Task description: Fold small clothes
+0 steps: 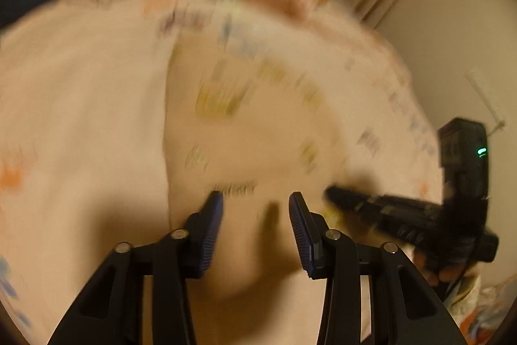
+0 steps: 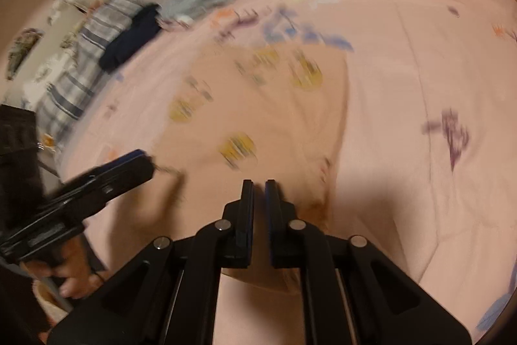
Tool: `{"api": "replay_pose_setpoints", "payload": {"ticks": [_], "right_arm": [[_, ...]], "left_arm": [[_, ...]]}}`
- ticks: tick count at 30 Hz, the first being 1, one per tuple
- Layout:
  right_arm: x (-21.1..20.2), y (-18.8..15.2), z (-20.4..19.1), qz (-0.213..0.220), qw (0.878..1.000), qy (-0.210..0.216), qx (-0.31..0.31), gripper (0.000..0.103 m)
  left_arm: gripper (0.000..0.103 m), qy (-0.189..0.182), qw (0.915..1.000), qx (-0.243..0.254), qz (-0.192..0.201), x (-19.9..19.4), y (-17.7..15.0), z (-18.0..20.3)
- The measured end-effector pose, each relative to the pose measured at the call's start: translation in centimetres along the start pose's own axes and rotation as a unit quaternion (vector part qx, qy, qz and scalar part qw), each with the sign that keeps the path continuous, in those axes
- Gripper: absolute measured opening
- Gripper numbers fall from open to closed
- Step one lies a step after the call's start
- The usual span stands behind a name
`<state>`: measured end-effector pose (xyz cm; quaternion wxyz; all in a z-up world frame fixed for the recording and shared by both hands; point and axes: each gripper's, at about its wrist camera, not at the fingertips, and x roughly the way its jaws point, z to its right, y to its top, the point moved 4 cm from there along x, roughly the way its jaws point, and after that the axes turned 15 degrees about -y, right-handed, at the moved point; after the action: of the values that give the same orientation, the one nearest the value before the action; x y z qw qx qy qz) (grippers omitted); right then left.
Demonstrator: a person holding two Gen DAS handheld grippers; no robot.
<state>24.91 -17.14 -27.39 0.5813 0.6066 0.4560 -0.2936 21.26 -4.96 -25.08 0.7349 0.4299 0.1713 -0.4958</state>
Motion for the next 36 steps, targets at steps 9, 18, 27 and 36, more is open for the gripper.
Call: {"api": "replay_pose_setpoints", "payload": {"ticks": [9,18,27,36], "right_arm": [[-1.0,-2.9,2.4,0.025,0.999,0.012,0.023,0.0],[-6.2,5.6,1.2,0.118,0.993,0.007,0.003,0.019],[5.7,10.0,0.0,0.017,0.999,0.024,0.021,0.001],[4.5,8.8,1.0,0.039,0.999,-0.015,0.022,0.001]], "left_arm": [[0.037,-0.001,0.9996,0.002,0.029,-2.7,-2.0,-0.1],[0.037,0.028,0.9853,0.107,0.131,-5.9,8.7,2.8],[0.044,0.123,0.9873,0.084,0.056,3.7,9.4,-3.5],[0.046,0.1,0.9912,0.047,0.073,2.5,9.1,-4.2]]}}
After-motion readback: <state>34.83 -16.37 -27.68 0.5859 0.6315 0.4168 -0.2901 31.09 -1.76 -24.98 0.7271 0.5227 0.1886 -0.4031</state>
